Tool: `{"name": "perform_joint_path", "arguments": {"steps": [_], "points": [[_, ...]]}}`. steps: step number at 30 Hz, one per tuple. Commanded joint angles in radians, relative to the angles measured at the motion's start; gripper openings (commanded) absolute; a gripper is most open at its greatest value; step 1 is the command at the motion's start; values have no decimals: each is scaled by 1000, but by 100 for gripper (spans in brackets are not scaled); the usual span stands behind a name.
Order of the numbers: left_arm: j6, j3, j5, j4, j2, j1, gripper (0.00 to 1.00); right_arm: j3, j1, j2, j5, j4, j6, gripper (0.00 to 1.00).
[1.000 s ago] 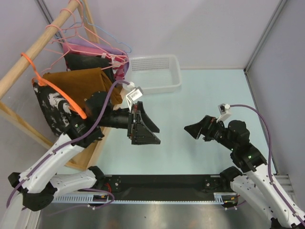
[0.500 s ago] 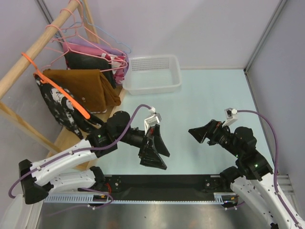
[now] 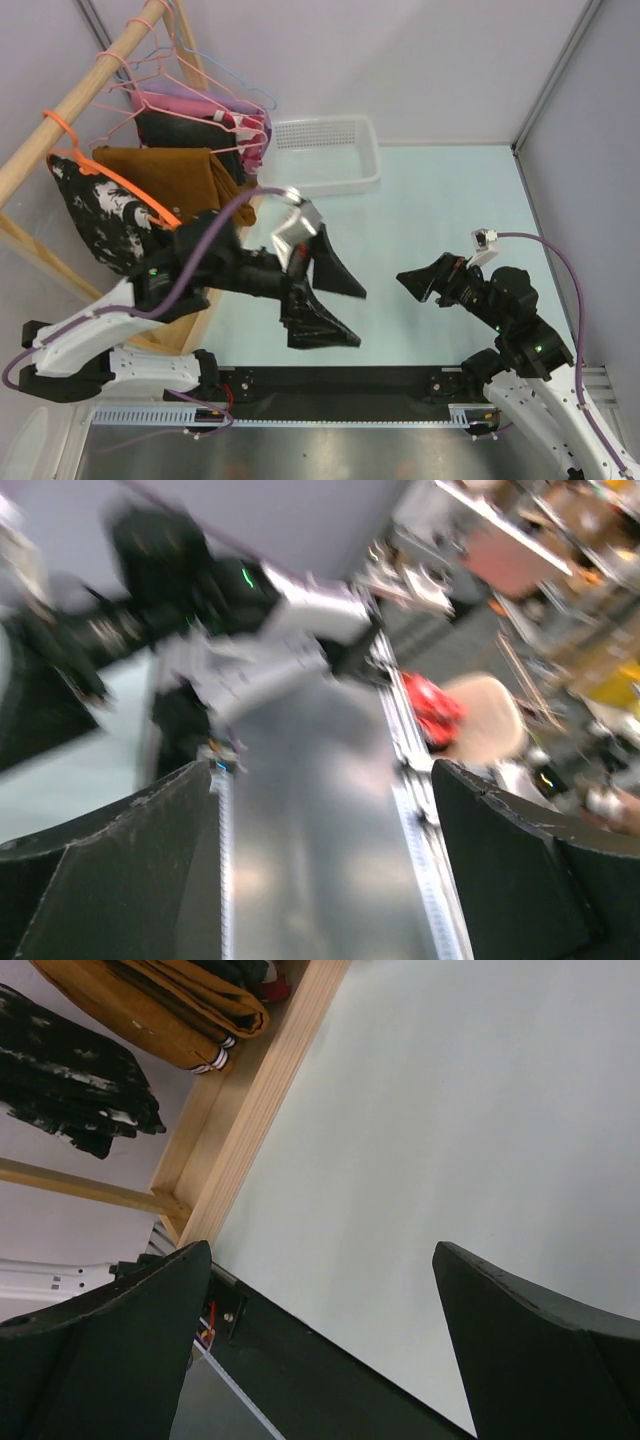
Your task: Remove the trousers from the hanger
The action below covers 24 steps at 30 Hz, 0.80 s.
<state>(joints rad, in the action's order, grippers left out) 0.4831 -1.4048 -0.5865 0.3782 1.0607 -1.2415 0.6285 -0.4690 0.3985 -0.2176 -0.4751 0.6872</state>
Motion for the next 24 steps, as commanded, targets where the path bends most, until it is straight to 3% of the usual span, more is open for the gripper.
{"name": "perform_joint_path", "arguments": {"steps": [1,4,8,11,24], "points": [[-146,-258,360,218,13,-1,98,8,4,-7,0,15,-3,100],[-184,-387,514,277,15,-1,98,-1,3,-4,-14,32,8,100],[-193,-547,903,417,21,-3,97,-3,3,2,-23,39,11,100],[-181,-594,1087,501,7,-3,97,-4,4,5,-26,41,12,100],[-77,-507,1482,695,-198,-1,93,-26,-2,98,-115,165,22,100]]}}
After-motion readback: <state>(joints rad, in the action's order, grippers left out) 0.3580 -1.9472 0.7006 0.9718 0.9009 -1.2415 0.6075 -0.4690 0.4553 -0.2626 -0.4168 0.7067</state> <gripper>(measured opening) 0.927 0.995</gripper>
